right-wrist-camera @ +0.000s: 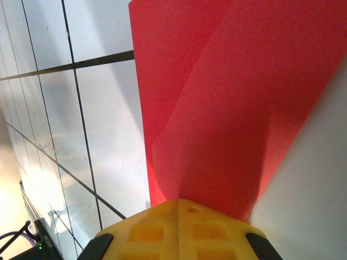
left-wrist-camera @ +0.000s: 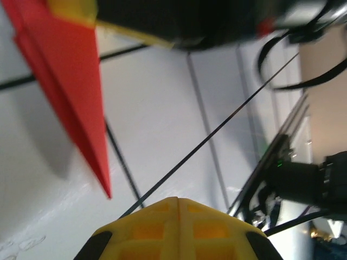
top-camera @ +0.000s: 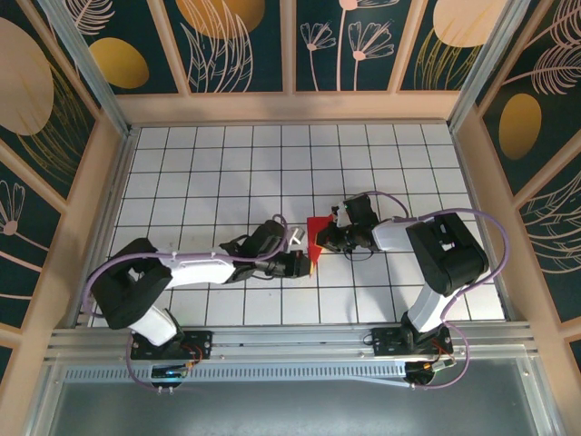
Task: Fold a paper plane with a square sheet of paper (fold left side to right side)
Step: Fold the wing for the fifth time at the center of the table.
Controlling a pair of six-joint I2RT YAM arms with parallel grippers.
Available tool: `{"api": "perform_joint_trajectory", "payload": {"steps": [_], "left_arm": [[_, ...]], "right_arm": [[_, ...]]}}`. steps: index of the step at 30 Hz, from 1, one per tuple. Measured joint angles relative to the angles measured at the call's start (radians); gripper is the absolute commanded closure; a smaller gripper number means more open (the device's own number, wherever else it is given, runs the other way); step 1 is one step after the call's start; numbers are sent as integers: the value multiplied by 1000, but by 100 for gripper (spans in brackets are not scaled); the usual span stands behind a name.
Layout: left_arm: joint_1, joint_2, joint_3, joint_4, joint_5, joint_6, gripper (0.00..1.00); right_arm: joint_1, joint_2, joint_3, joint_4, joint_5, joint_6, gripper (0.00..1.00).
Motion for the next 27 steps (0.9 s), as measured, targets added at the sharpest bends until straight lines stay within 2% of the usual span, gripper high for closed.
{"api": "perform_joint_trajectory", "payload": {"steps": [8,19,27], "left_arm": [[82,-10,-24,112,2,-40,100],[80,119,-12,175,37,-57,100],[50,232,66,183,57,-58,100]], "right_arm": [[2,1,8,-13,3,0,100],[6,5,14,-18,7,0,100],[9,5,16,-18,10,0,100]]}}
